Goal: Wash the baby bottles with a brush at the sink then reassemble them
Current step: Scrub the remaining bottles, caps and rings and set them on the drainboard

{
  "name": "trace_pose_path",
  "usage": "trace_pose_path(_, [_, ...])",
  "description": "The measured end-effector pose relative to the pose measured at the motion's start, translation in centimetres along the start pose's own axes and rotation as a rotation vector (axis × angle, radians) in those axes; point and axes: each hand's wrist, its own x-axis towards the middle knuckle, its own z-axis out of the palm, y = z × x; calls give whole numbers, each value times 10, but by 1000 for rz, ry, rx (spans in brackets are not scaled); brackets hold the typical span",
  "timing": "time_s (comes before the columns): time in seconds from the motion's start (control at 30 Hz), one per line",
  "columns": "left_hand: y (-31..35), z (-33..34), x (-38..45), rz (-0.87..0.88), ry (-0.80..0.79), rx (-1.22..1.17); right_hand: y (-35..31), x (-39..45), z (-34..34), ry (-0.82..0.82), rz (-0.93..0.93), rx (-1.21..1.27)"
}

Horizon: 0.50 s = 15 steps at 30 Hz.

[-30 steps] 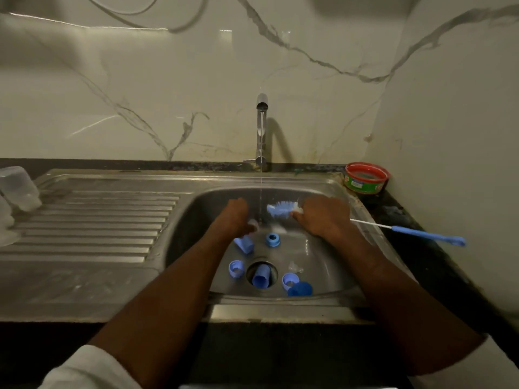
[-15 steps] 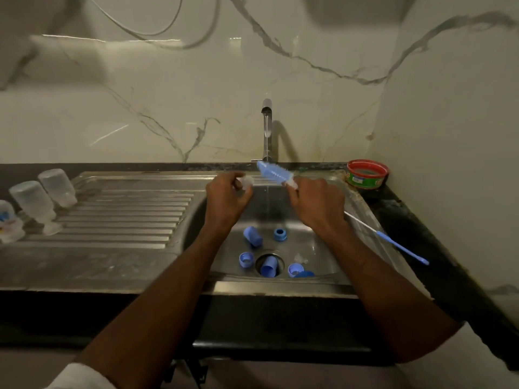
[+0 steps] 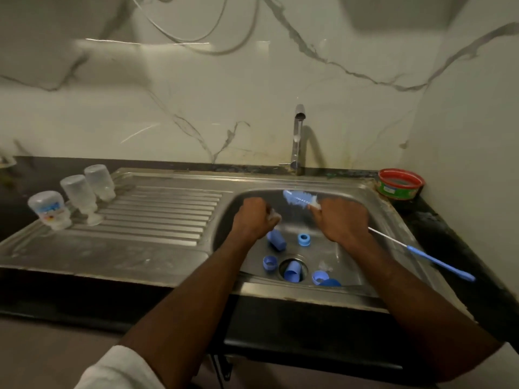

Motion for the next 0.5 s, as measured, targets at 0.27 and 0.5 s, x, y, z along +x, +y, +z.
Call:
trace_pose_path(0.27, [-76,-128,-13,-82,119,184,-136,10,-32,-109,-193,245])
trace_pose_path(0.5, [-185,-249,-29,-313,68,513,-290,20,-48,-124,-343,322])
